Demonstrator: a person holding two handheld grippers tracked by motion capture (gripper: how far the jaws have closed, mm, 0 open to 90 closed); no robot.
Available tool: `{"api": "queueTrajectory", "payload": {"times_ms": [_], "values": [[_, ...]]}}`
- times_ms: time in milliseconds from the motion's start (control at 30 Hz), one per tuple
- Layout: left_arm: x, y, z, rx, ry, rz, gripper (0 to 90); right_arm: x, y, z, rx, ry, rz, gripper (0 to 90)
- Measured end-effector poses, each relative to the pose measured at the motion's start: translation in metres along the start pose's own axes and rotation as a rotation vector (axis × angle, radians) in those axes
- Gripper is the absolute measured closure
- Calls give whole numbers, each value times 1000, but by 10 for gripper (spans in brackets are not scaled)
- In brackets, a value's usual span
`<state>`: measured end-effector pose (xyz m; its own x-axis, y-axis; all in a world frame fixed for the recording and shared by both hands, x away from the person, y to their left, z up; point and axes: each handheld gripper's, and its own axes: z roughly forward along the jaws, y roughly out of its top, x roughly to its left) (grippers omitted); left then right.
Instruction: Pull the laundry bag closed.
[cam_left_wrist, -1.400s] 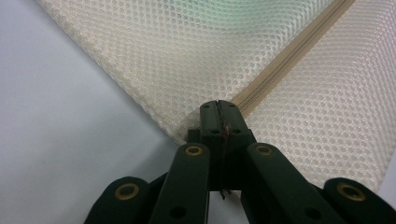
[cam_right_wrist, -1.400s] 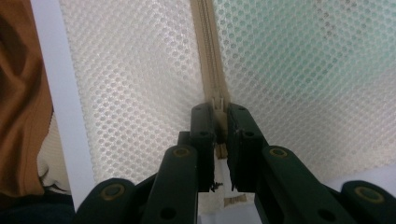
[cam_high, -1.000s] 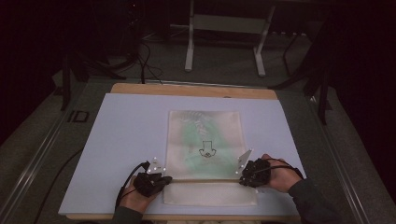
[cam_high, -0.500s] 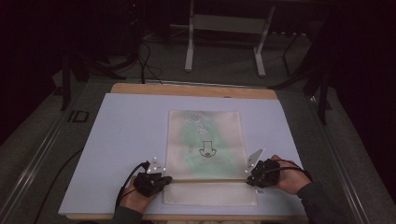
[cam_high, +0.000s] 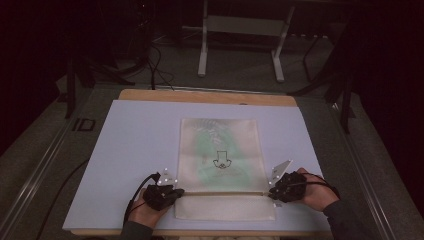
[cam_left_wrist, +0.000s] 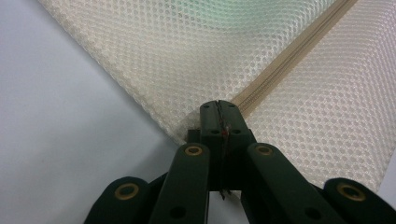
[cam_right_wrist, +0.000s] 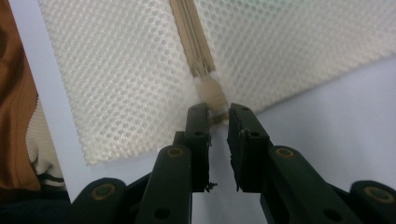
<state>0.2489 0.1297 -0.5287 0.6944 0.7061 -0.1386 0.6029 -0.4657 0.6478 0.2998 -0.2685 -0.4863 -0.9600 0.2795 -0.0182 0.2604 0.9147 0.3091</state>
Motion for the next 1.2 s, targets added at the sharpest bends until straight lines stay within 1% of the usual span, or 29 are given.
{"api": "queueTrajectory", "payload": {"times_ms": [200,300,367,467,600,700,767,900,1067,1200], "values": [[1,0,0,-5,-10,-7,892,-1,-10,-3,-32,-12,26,783],[4,-2,0,-19,-31,-31,891,-2,-15,-5,-59,-17,46,781],[5,-2,0,-22,-37,-35,890,-2,-17,-6,-71,-21,52,780],[8,-3,1,-32,-66,-60,890,-3,-19,-7,-79,-24,63,780],[9,-3,0,-34,-76,-66,888,-4,-23,-9,-93,-31,75,775],[14,-5,0,-47,-118,-87,868,-4,-26,-10,-99,-36,88,774],[15,-5,-1,-54,-126,-93,864,-5,-29,-12,-112,-40,98,774],[13,-4,-3,-59,-111,-66,859,-6,-35,-15,-131,-51,117,773],[14,-4,-8,-86,-85,-69,849,-7,-43,-19,-163,-65,145,770],[17,-5,-12,-102,-39,-77,848,-8,-48,-18,-167,-70,162,767]]}}
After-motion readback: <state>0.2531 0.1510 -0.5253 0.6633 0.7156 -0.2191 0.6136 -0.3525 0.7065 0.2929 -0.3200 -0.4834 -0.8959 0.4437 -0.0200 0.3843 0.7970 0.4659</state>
